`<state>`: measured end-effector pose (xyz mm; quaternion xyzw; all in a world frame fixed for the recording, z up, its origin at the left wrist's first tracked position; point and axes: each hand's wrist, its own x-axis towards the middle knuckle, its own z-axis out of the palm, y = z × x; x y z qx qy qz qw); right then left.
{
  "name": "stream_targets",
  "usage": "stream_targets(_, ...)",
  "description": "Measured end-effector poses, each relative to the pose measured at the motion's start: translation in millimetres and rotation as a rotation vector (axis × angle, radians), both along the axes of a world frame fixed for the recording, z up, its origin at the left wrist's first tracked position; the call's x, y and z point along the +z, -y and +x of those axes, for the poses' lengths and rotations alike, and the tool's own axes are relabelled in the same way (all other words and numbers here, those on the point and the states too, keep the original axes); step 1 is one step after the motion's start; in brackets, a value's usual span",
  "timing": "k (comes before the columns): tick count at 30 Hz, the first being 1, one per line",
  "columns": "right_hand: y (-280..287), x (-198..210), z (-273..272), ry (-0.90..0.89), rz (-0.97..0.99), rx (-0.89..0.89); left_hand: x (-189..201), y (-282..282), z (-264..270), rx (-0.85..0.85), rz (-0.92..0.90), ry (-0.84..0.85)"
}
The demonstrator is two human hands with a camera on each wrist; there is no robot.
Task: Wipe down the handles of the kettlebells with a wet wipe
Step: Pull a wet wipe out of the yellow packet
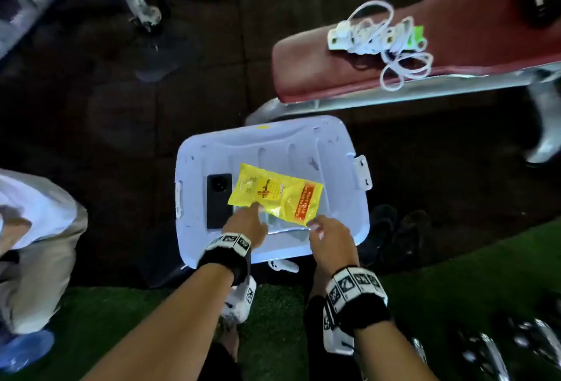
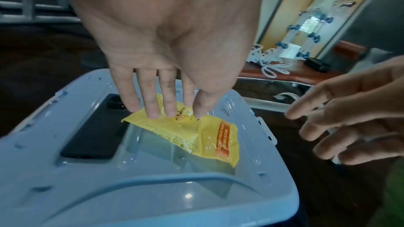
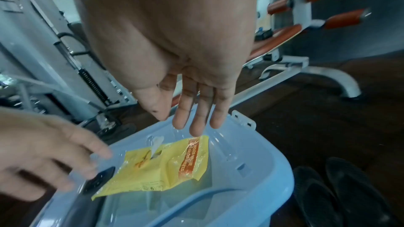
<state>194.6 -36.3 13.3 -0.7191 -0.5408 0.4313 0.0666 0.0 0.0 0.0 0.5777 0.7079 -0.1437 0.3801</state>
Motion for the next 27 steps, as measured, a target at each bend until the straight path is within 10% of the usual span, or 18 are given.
stream_targets(9,-73.4,-99.3,-21.5,0.045,-0.07,0.089,-88.1,-36.3,26.5,0.211,0.141,-0.037)
stream_targets(27,-100.2,-153.5,-76.3,0.035,0.035,0.033,-115.5,-46.7,-19.1,0.47,0.275,0.129)
